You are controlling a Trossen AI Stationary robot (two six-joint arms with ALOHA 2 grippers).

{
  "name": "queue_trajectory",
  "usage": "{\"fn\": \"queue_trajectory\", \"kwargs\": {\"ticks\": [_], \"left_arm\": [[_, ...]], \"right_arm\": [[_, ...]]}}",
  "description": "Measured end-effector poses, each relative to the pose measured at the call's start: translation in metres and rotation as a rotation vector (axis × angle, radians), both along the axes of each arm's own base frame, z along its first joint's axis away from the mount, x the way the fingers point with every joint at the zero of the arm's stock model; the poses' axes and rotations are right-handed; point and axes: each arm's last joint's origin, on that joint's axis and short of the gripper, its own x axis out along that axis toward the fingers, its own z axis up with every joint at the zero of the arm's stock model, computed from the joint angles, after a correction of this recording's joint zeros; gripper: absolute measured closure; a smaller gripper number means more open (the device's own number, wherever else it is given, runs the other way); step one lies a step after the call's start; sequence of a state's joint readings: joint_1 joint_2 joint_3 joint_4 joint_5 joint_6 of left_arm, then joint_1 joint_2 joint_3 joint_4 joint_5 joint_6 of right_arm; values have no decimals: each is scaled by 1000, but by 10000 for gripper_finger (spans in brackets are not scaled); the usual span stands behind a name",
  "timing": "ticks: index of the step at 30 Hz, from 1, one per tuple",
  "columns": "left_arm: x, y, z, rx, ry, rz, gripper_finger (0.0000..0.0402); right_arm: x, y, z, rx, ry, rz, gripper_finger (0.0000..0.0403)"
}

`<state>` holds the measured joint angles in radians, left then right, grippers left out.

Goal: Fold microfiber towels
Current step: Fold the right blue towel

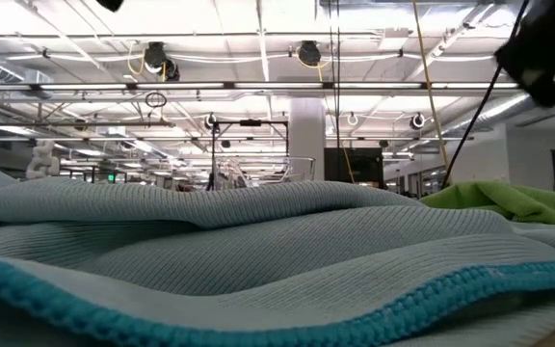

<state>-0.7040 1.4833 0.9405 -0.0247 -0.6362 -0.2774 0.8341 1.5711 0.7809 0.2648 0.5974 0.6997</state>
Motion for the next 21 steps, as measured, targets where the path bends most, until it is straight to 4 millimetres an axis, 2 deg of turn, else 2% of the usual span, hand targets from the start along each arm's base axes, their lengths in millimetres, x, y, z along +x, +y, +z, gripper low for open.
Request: {"fn": "queue_trajectory", "kwargs": {"ticks": [6,12,17,21], "left_arm": [[2,-9,-14,16,30,-8,382],[8,-3,-16,29,36,6,394],[11,0,-16,14,30,23,397],[11,0,-15,4,26,27,379]], "right_arm": [[11,34,20,-137,114,49,256],[6,46,38,-232,176,43,241],[-2,48,34,-240,204,36,223],[-10,42,17,-218,250,19,202]]}}
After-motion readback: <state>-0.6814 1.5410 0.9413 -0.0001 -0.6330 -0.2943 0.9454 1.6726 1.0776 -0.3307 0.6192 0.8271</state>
